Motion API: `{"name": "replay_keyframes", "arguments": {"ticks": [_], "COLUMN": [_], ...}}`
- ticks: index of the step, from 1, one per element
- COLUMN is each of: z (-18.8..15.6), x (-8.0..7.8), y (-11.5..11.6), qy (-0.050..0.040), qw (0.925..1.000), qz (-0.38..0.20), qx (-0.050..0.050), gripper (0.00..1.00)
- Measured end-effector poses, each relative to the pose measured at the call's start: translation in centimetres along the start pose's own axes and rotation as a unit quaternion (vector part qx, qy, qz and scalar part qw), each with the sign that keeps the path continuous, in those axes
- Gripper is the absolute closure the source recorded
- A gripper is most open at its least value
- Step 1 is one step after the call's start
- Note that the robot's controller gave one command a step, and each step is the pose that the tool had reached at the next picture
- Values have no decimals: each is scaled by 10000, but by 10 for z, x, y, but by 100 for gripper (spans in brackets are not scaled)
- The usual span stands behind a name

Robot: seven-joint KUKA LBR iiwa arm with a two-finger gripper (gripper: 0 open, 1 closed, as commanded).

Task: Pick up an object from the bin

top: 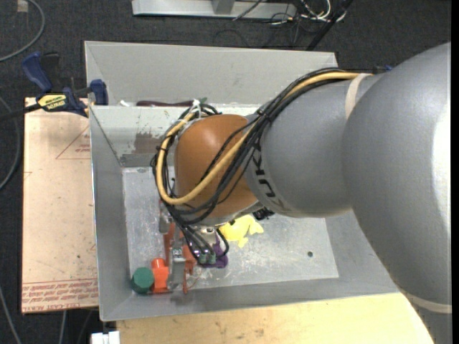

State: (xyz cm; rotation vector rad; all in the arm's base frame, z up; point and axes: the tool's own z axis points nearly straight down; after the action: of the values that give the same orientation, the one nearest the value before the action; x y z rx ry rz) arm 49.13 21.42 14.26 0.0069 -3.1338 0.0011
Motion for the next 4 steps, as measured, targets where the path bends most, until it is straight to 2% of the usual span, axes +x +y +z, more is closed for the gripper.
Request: {"name": "replay_keyframes", "arguments": {"ticks": [1,2,3,4], "z": [-4,36,72,72], "x": [-2,2,-17,-17], "y": [-1,-45,-103,-103], "qy": [-37,-66,-46,-46], "qw": [10000,10000,9990,9990], "qz": [21,-28,445,446], "qx": [-9,-32,-17,-18], "gripper": [0,0,100,100]}}
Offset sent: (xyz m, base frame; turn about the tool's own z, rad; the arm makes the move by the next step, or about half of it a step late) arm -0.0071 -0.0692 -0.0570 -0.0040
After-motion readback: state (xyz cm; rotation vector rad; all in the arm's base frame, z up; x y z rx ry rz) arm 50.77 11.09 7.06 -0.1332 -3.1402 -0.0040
